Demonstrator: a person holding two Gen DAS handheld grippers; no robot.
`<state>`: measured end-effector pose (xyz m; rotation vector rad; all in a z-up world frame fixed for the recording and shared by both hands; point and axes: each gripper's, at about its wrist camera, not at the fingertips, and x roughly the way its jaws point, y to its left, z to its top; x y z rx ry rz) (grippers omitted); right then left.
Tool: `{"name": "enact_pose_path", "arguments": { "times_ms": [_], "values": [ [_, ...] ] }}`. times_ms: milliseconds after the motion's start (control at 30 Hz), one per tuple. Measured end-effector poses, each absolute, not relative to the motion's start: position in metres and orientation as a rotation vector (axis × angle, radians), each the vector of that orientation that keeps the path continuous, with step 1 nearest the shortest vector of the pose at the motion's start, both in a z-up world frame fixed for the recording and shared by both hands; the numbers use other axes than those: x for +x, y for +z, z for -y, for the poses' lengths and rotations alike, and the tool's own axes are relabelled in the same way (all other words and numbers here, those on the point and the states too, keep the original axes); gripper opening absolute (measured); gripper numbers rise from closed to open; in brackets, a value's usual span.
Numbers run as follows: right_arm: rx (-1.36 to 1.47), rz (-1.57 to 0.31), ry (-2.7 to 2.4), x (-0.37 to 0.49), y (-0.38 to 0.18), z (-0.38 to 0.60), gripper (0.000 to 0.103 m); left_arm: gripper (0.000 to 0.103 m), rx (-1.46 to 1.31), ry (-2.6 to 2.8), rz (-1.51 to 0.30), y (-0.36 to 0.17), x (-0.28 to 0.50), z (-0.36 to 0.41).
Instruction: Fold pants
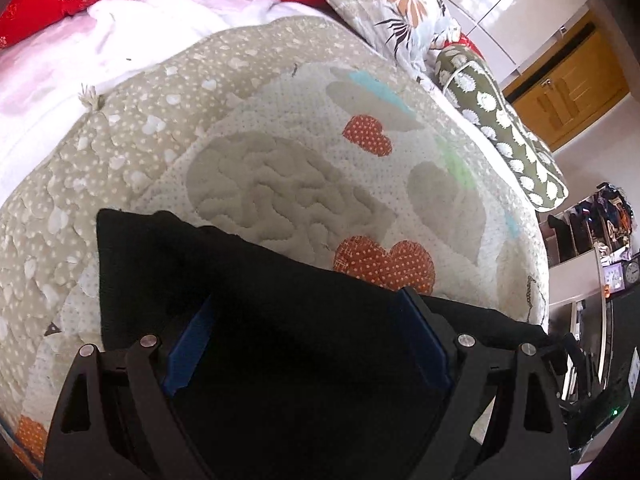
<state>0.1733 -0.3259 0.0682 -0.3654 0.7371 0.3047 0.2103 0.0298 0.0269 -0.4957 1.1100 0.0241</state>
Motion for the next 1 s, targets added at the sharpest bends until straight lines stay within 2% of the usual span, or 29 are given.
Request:
{"name": "enact_pose_path", "arguments": {
  "times_ms": [67,100,133,167,200,233,267,300,333,467,767,1000],
  "values": [
    [-0.411,-0.750,0.312,0.175,0.065,0.322,0.077,0.089,-0.499,0.032,-1.107,0.025,0.212,-0.030],
    [-0.422,-0.758,0.321,0.174,0.063,0.320,0.065,0.089,-0.499,0.033,-1.104,0.025,0.212,-0.031],
    [-0.427,-0.769,0.329,0.174,0.062,0.320,0.052,0.088,-0.502,0.032,-1.099,0.025,0.213,-0.031],
    [-0.432,-0.784,0.329,0.175,0.060,0.319,0.020,0.087,-0.507,0.027,-1.089,0.025,0.213,-0.031],
    [-0.434,-0.793,0.323,0.175,0.059,0.320,0.006,0.082,-0.511,0.021,-1.075,0.026,0.213,-0.031],
    [-0.425,-0.799,0.320,0.174,0.058,0.322,0.006,0.063,-0.506,0.019,-1.069,0.027,0.213,-0.030],
    [-0.406,-0.801,0.325,0.172,0.059,0.324,0.006,0.036,-0.484,0.022,-1.079,0.027,0.213,-0.028],
    [-0.390,-0.794,0.323,0.169,0.060,0.328,0.005,0.022,-0.465,0.021,-1.095,0.026,0.214,-0.026],
    [-0.376,-0.785,0.318,0.166,0.063,0.331,0.004,0.017,-0.460,0.016,-1.099,0.026,0.213,-0.025],
    [-0.306,-0.735,0.298,0.150,0.080,0.347,0.002,0.013,-0.466,-0.010,-1.039,0.040,0.197,-0.024],
    [-0.232,-0.657,0.287,0.067,0.114,0.371,0.002,0.012,-0.424,-0.170,-0.936,0.104,0.108,-0.018],
    [-0.215,-0.668,0.275,-0.015,0.103,0.381,0.002,0.012,-0.430,-0.220,-0.954,0.100,0.039,-0.020]
  ]
}}
